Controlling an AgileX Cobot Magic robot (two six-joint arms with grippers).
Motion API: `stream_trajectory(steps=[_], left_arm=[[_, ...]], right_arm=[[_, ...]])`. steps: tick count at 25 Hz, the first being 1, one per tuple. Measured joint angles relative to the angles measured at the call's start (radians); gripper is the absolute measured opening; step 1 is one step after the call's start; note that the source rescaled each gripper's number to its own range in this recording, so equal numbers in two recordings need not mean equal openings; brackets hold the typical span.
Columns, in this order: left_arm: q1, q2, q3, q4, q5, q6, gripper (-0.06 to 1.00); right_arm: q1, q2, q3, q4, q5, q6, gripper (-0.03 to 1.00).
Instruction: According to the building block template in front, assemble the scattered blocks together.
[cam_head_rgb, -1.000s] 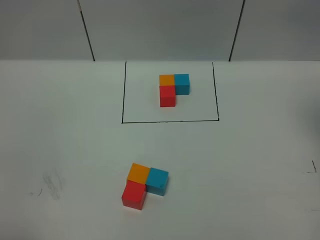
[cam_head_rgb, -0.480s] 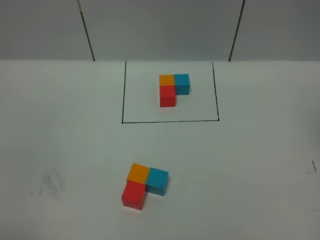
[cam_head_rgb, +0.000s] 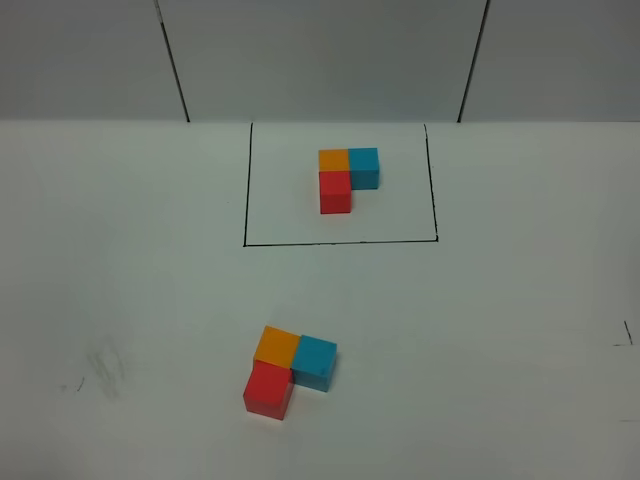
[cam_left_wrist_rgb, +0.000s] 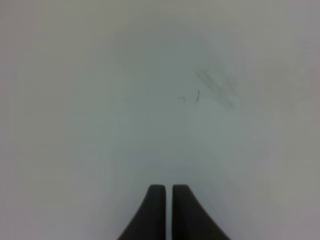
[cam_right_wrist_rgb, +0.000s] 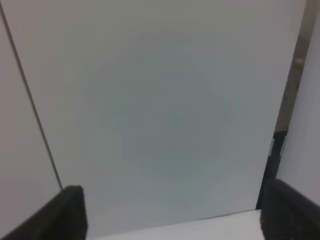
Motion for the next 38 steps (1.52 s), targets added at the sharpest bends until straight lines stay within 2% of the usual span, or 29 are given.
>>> stream_trajectory(steps=[20,23,27,29,38], left_arm=[[0.000,0.000,0.000,0.000,0.000,0.001,0.00],[0.000,0.000,0.000,0.000,0.000,0.001,0.00],[0.000,0.000,0.000,0.000,0.000,0.001,0.00],[0.000,0.000,0.000,0.000,0.000,0.001,0.00],[0.000,0.000,0.000,0.000,0.000,0.001,0.00]], right_arm=[[0.000,-0.181,0.005,0.002,0.005,0.003,0.81],[0.000,-0.212,0.005,0.003,0.055,-0.001,0.81],[0.000,-0.250,0.012,0.006,0.213,-0.020,0.81],[0.000,-0.266,0.032,0.015,0.261,-0.036,0.81],[0.000,-0.314,0.102,0.178,0.295,-0.232,0.81]])
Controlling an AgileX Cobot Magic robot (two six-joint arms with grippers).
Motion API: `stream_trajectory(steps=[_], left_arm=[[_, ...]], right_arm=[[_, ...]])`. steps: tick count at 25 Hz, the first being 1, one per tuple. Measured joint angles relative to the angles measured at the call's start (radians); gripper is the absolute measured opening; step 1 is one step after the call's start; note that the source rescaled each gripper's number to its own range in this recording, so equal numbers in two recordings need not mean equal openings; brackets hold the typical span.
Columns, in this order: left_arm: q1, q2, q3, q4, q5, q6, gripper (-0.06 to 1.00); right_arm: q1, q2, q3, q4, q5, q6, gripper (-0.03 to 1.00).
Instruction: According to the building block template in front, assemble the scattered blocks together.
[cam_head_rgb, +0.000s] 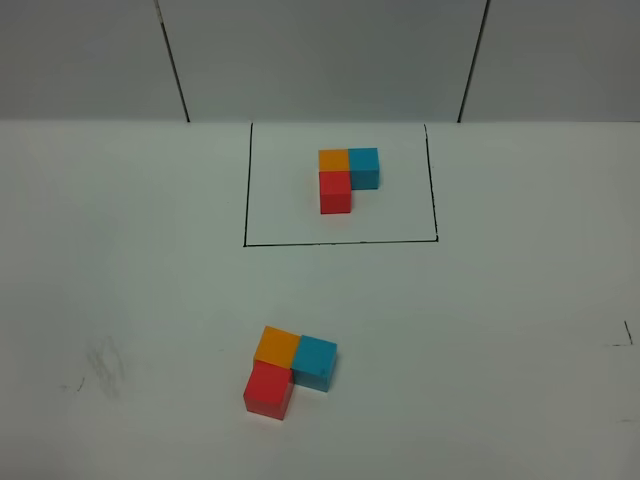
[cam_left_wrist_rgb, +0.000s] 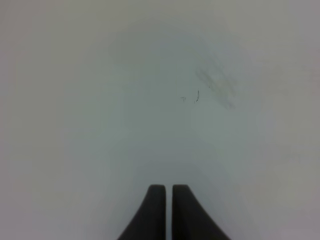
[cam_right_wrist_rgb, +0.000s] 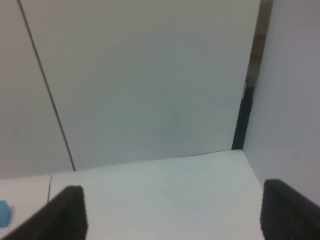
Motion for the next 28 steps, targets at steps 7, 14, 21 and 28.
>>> stream_trajectory(steps=[7,14,21,28], left_arm=[[0.000,0.000,0.000,0.000,0.000,0.000,0.00],[0.000,0.000,0.000,0.000,0.000,0.000,0.00],[0.000,0.000,0.000,0.000,0.000,-0.001,0.00],[0.000,0.000,0.000,0.000,0.000,-0.001,0.00]], right_arm=[[0.000,0.000,0.001,0.092,0.000,-0.151,0.81],[0.000,-0.001,0.022,0.110,-0.009,-0.156,0.81],[0.000,-0.034,0.091,0.120,-0.073,-0.171,0.81],[0.000,-0.154,0.253,0.137,-0.194,-0.205,0.81]])
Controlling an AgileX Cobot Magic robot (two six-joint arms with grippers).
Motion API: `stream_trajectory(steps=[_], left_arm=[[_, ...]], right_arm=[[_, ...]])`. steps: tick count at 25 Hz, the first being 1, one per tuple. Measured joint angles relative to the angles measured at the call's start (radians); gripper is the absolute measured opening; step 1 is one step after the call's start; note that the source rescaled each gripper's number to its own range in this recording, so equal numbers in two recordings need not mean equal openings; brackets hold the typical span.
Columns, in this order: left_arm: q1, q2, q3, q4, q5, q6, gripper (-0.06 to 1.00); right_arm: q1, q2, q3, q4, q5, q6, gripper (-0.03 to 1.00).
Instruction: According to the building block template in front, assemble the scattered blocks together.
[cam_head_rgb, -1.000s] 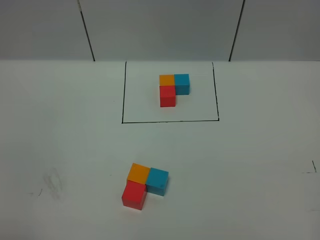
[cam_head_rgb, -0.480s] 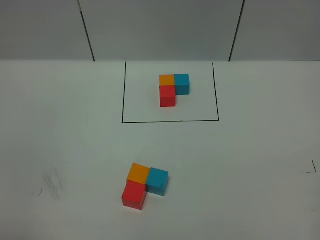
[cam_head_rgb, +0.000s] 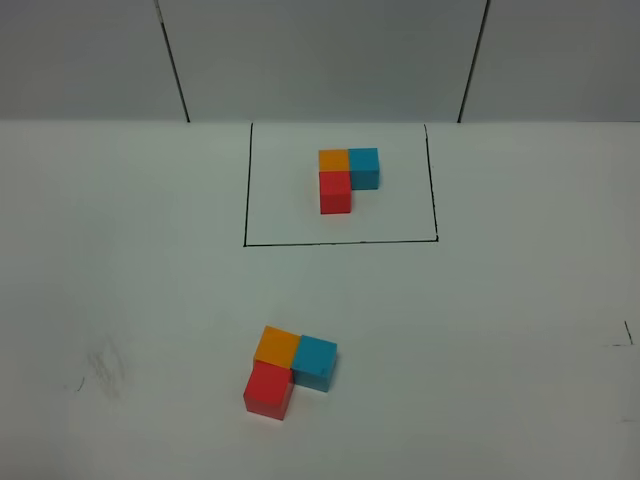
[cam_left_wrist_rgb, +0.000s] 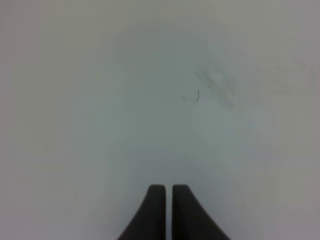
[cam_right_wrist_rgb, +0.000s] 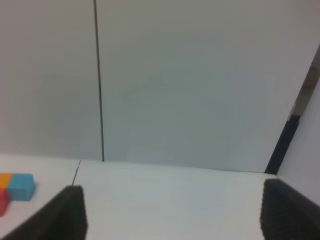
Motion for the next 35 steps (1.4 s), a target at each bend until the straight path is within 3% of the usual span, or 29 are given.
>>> stream_trajectory(steps=[12,26,35], left_arm=[[0.000,0.000,0.000,0.000,0.000,0.000,0.00],[0.000,0.000,0.000,0.000,0.000,0.000,0.00],[0.000,0.000,0.000,0.000,0.000,0.000,0.00]], right_arm=[[0.000,-0.218,0.212,0.027,-0.016,-0.002,0.81],[0.000,-0.432,0.308,0.022,0.258,-0.002,0.81],[0.000,-0.511,0.414,0.014,0.256,0.005,0.81]])
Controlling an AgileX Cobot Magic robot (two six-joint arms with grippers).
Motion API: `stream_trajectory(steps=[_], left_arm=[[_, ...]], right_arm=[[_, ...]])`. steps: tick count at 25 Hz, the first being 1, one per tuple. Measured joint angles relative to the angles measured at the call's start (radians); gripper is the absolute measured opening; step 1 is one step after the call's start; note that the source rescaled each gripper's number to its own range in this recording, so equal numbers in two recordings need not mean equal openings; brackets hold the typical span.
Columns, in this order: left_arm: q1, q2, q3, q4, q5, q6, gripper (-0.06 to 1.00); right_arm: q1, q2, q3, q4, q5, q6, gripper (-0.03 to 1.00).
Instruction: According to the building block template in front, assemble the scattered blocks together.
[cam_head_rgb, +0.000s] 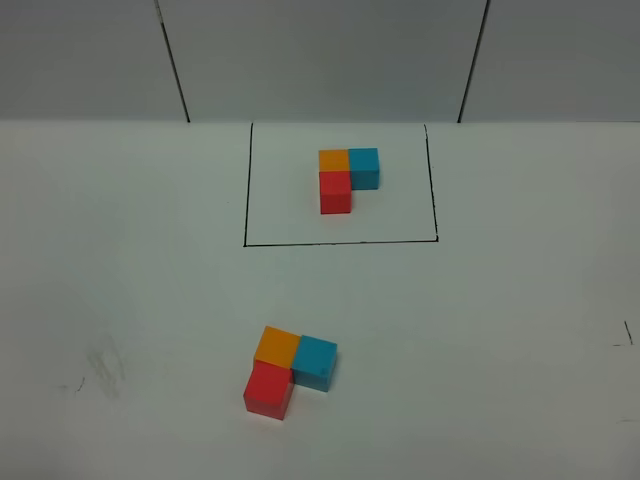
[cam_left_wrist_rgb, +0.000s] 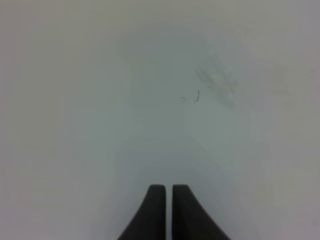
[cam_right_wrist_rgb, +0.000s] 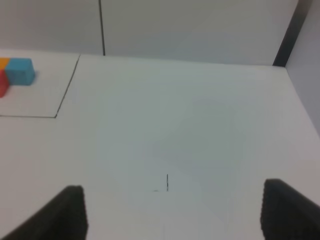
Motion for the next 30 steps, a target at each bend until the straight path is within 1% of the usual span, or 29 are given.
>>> stream_trajectory(steps=[5,24,26,30], left_arm=[[0.000,0.000,0.000,0.000,0.000,0.000,0.00],[0.000,0.000,0.000,0.000,0.000,0.000,0.00],[0.000,0.000,0.000,0.000,0.000,0.000,0.00],[0.000,0.000,0.000,0.000,0.000,0.000,0.00]], right_arm=[[0.000,-0.017,0.014,-0.009,-0.026,0.019,0.81],[0.000,-0.031,0.014,-0.013,-0.021,0.027,0.81],[0.000,-0.031,0.009,-0.013,0.005,0.028,0.81],[0.000,-0.031,-0.002,-0.019,0.102,0.034,0.81]])
